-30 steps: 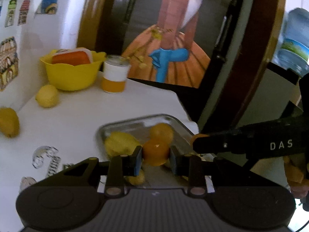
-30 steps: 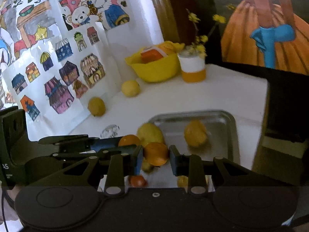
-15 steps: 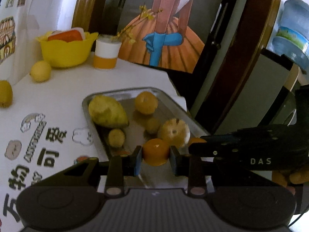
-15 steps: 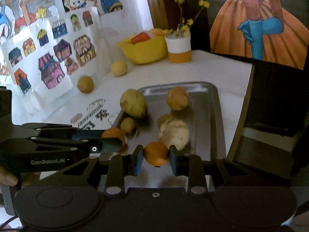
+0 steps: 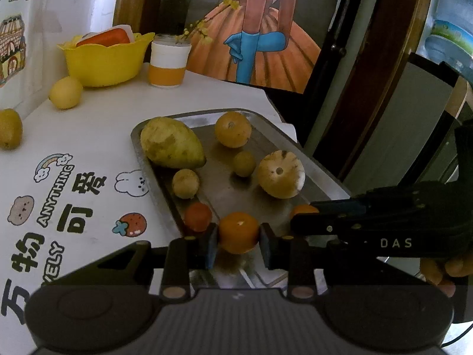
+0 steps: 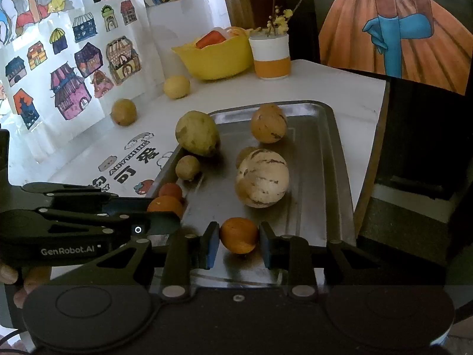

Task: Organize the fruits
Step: 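Carry the small orange with the left tool while the right tool carries its orange onto the tray, then open both tools to release the small oranges on the tray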

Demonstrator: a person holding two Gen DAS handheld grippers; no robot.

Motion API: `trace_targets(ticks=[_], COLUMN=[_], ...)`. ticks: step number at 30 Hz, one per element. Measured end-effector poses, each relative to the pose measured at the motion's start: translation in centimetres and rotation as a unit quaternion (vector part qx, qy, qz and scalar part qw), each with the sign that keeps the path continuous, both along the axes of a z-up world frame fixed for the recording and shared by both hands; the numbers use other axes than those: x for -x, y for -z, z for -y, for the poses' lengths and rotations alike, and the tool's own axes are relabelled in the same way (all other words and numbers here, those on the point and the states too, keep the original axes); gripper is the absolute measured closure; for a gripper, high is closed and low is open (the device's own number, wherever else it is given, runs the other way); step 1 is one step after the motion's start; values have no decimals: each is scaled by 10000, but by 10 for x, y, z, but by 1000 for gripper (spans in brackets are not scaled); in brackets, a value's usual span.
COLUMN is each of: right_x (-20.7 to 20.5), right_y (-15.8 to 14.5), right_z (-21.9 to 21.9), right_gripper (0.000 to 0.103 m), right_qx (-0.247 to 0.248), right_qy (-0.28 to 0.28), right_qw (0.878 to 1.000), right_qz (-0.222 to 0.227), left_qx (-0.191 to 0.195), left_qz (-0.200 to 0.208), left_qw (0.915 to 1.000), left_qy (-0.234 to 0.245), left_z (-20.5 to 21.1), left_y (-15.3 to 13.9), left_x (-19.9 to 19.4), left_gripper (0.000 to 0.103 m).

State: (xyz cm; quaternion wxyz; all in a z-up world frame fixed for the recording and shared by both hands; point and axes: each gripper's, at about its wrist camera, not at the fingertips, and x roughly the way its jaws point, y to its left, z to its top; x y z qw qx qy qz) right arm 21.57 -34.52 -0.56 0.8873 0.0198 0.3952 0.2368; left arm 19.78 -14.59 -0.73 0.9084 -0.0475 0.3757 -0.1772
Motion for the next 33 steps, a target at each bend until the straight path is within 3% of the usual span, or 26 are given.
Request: trace_targets(ticks=[10,12,15,16,17,18,21,28,33], right_x=[1,2,7,9,11,15,26,56,83], right_y=[0,-1,-5,-7,-9,-12,-21,-42,-51], right_z=[-5,-6,-7,-6,-6,-6,-6,-5,-4], right_gripper=[70,62,52,50,46,42,30,10,1], right_qx=[118,167,270,301,329,359,490,664,709], right_qy=[-4,27,20,23,18,10,-10,-9,36], right_qw=[9999,9998,9994,9993,9990,9987,9973,9941,9930], right_qz=[56,89,199,240,294,349,544,857,942], left_qx=[13,-16,87,141,145,90,74,219,-58], left_qz=[-175,-167,-183,-164,-134,-67,174,326,477], left_qw=[9998,9998,9998,9997,9997,9996,9994,9981,9969], left_qy=[-96,-115,-76,-82,-146,-267,-305,-475,-617], left_z=[-5,-5,-8,-9,-10,-10,-14,-32,-46], left_y=[5,4,0,-4,-8,-13,-26,-45,-49], left_x=[-4,-3,1,3,6,10,18,39,62], left_gripper=[69,69,54,44,27,21,17,5,1])
